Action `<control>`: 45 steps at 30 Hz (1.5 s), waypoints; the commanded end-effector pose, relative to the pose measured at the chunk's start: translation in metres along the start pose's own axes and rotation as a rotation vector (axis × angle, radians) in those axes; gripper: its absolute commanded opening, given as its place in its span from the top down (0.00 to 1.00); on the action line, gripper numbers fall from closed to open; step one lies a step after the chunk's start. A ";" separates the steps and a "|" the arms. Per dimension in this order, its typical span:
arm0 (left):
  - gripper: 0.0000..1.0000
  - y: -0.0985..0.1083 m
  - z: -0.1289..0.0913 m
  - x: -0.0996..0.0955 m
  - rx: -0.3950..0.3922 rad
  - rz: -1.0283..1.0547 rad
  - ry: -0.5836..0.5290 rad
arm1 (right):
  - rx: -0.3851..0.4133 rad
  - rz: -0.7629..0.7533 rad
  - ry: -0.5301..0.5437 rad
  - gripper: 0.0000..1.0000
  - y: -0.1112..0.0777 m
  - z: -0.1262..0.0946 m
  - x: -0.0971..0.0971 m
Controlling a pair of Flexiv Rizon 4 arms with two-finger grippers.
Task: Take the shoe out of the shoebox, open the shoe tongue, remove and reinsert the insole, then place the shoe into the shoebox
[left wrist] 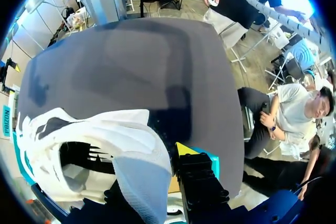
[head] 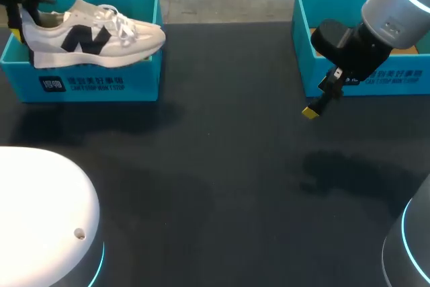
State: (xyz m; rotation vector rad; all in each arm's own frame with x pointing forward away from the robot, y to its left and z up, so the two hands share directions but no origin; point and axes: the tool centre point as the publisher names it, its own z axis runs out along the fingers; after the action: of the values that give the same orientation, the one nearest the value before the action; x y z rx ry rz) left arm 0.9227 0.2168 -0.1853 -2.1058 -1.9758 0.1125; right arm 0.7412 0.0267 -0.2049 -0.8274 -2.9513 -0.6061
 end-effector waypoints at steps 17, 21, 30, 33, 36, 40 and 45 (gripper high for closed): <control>1.00 -0.035 -0.011 -0.056 -0.046 0.005 0.036 | 0.002 0.001 0.001 0.00 0.000 0.001 0.000; 1.00 -0.040 -0.011 -0.071 -0.052 0.011 0.034 | 0.002 0.001 0.001 0.00 0.000 0.001 0.000; 1.00 -0.045 -0.007 -0.099 -0.036 0.021 0.013 | 0.002 0.001 0.001 0.00 0.000 0.001 0.000; 1.00 -0.045 -0.003 -0.105 -0.022 0.009 0.007 | 0.002 0.001 0.001 0.00 0.000 0.001 0.000; 1.00 -0.049 0.000 -0.111 -0.011 0.009 0.010 | 0.002 0.001 0.001 0.00 0.000 0.001 0.000; 1.00 -0.056 0.001 -0.121 -0.007 0.017 0.024 | 0.002 0.001 0.001 0.00 0.000 0.001 0.000; 1.00 -0.060 0.000 -0.131 -0.003 0.017 0.018 | 0.002 0.001 0.001 0.00 0.000 0.001 0.000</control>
State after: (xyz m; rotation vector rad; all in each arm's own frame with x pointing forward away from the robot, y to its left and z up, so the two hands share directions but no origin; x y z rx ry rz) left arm 0.8558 0.0940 -0.1883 -2.1192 -1.9514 0.0967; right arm 0.7412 0.0268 -0.2049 -0.8273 -2.9513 -0.6061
